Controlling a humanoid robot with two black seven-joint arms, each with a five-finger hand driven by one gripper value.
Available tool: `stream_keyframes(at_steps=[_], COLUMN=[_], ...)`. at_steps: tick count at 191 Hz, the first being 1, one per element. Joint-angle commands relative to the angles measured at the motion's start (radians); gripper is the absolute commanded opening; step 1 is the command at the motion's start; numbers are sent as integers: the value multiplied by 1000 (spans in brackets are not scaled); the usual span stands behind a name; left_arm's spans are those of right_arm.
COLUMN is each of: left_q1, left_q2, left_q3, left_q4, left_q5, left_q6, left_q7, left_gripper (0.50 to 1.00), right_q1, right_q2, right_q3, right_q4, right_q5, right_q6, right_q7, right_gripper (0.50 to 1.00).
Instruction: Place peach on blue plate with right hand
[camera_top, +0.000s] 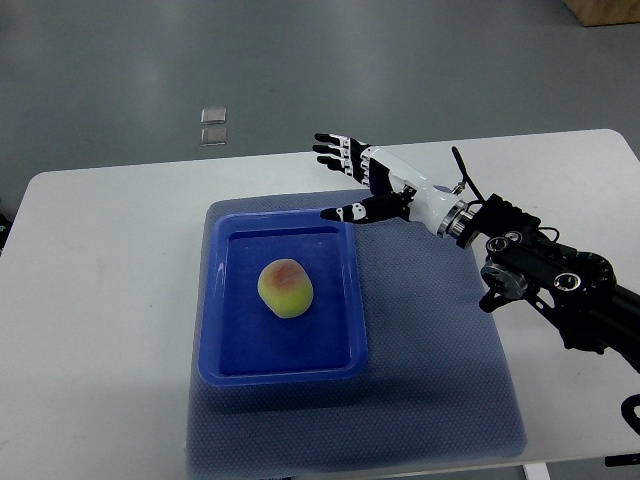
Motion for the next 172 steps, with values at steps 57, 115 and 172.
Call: stream_keyframes(at_steps=[57, 115, 172], left_q1=[0, 0, -2], left_q2=[0, 0, 0], left_q3=[1, 1, 1], left_q4=[-1, -1, -1], left_q5=[-1, 1, -1], left_q6=[-2, -2, -2], left_q7=[0, 0, 0], left_gripper=[1000, 1000, 1000], right_q1=[-38, -35, -35], right_q2=[-12, -30, -32], right_q3=[36, 36, 35], right_q4=[2, -9, -20], right_q5=[177, 495, 510], right_q6=[5, -13, -18], right_q7=[-89, -245, -276], right_gripper=[928, 928, 930])
